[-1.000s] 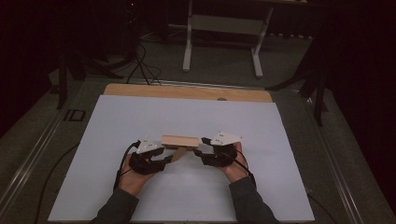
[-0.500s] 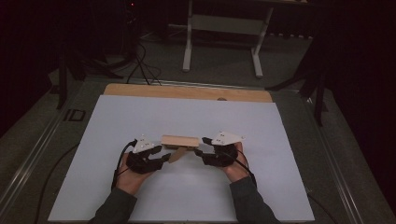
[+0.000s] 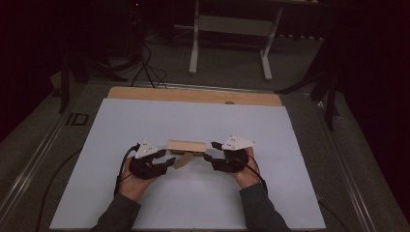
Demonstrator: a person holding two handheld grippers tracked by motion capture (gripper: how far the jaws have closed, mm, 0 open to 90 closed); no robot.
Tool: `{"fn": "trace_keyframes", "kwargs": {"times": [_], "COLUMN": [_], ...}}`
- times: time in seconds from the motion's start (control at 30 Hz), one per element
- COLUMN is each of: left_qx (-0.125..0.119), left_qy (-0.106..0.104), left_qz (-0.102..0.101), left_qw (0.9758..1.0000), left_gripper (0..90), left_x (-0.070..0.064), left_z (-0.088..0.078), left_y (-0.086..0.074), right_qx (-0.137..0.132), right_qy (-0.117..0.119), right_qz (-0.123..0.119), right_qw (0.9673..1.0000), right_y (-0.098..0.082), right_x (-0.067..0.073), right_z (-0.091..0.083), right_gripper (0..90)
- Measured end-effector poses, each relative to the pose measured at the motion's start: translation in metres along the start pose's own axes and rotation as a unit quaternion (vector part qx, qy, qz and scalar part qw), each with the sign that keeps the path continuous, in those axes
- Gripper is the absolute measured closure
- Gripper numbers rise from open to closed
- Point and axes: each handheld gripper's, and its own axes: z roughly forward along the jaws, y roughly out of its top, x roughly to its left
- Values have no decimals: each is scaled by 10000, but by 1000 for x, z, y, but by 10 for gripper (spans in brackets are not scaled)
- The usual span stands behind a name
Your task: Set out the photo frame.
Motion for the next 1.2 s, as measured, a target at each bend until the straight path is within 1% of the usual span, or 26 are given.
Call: {"fn": "trace_keyframes", "kwargs": {"times": [0.23, 0.47, 0.57, 0.67, 0.83, 0.87, 0.9, 0.93, 0.97, 1.0, 1.03, 1.1, 1.2], "left_qx": [-27, -72, -48, -32, -53, -82, -82, -99, -99, -116, -116, -122, -140], "left_qy": [19, 103, 117, 192, 257, 301, 301, 361, 361, 408, 408, 437, 472], "left_qz": [16, 85, 127, 210, 241, 248, 248, 291, 291, 315, 315, 329, 327], "left_qw": [10000, 9999, 9998, 9996, 9994, 9992, 9992, 9989, 9989, 9986, 9986, 9984, 9983], "left_gripper": [503, 506, 510, 515, 533, 538, 543, 547, 553, 558, 562, 572, 596], "left_x": [-1, -3, -4, -6, -7, -8, -8, -9, -9, -10, -10, -11, -11], "left_z": [-1, -2, -1, 0, -1, -1, -1, -1, -1, -2, -2, -3, -4], "left_y": [0, 2, 2, 3, 3, 3, 3, 4, 4, 3, 3, 3, 3], "right_qx": [-18, -43, -41, -70, -101, -129, -129, -156, -170, -164, -164, -165, -148], "right_qy": [-1, -8, -20, -43, -17, -8, -8, -49, -75, -113, -113, -231, -349], "right_qz": [45, 61, 86, 109, 141, 194, 194, 236, 242, 267, 267, 311, 299], "right_qw": [10000, 10000, 10000, 9999, 9998, 9997, 9997, 9996, 9995, 9994, 9994, 9991, 9988], "right_y": [-1, -4, -5, -6, -7, -7, -7, -8, -8, -8, -8, -8, -7], "right_x": [-3, -10, -12, -15, -19, -21, -21, -24, -25, -25, -25, -26, -25], "right_z": [-5, -11, -13, -16, -19, -20, -20, -22, -22, -23, -23, -22, -19], "right_gripper": [436, 437, 438, 451, 470, 483, 483, 499, 499, 525, 525, 568, 615]}}
